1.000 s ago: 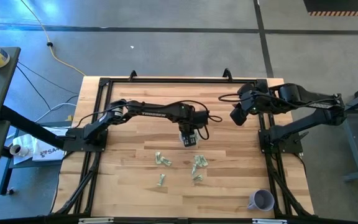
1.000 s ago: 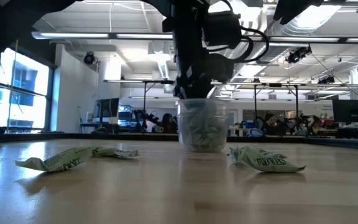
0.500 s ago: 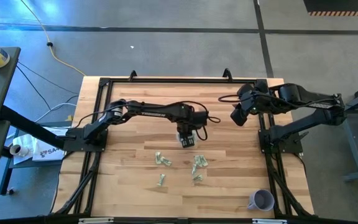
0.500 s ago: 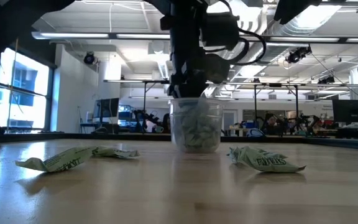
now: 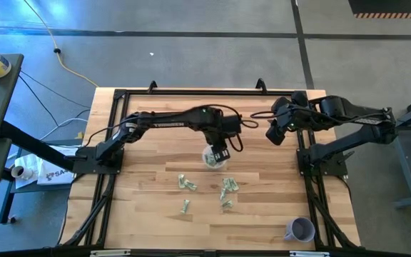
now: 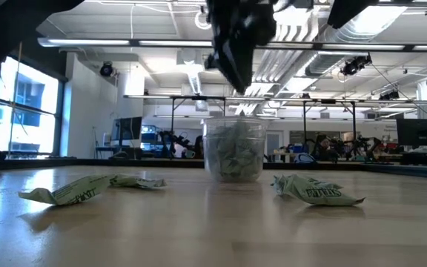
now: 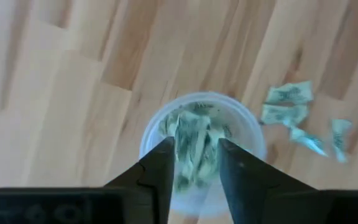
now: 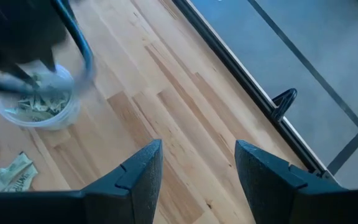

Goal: Pick and place Stevia / Truvia into bins
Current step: Put the white stevia packet into the transparent container

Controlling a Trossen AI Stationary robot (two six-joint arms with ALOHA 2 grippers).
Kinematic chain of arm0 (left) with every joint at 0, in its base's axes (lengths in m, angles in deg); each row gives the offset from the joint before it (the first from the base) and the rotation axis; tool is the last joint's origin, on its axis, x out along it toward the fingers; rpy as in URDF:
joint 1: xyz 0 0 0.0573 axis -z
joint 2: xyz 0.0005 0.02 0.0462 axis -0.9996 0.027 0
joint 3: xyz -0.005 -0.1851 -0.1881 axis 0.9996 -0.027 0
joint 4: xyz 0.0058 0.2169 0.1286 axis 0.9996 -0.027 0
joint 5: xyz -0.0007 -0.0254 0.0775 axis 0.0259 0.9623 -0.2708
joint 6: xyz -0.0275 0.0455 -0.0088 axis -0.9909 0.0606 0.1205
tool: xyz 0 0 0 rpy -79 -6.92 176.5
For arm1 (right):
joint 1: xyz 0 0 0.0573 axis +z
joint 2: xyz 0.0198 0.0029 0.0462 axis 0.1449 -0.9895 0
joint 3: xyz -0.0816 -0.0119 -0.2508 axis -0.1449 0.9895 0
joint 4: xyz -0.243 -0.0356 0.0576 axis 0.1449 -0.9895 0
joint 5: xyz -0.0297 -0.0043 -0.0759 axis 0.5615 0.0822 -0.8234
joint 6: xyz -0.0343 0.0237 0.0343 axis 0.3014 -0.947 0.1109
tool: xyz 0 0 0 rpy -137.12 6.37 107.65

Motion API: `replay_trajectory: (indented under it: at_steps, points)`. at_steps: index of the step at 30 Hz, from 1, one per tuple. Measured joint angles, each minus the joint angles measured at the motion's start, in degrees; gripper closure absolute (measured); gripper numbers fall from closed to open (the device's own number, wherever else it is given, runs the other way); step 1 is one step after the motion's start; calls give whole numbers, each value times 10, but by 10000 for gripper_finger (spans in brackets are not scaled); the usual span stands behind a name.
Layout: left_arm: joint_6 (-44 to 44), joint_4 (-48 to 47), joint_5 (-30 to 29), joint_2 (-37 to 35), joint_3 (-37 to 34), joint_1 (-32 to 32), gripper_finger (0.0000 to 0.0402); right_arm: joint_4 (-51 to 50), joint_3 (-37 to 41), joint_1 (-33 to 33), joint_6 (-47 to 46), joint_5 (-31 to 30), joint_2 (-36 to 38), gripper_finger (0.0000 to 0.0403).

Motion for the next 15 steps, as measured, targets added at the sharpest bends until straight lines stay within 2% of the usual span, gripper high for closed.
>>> replay_trajectory:
  at_steps: [3,4,9,15]
  points:
    - [14,-75,-21,-3,57,10,229,0,0,0,10,0,0,210]
    - [27,-93,-33,-9,57,17,225,0,0,0,13,0,0,210]
    - [86,-142,-44,-56,9,65,214,0,0,0,36,1,0,210]
    - [43,-153,-120,-71,-8,127,215,0,0,0,68,2,0,210]
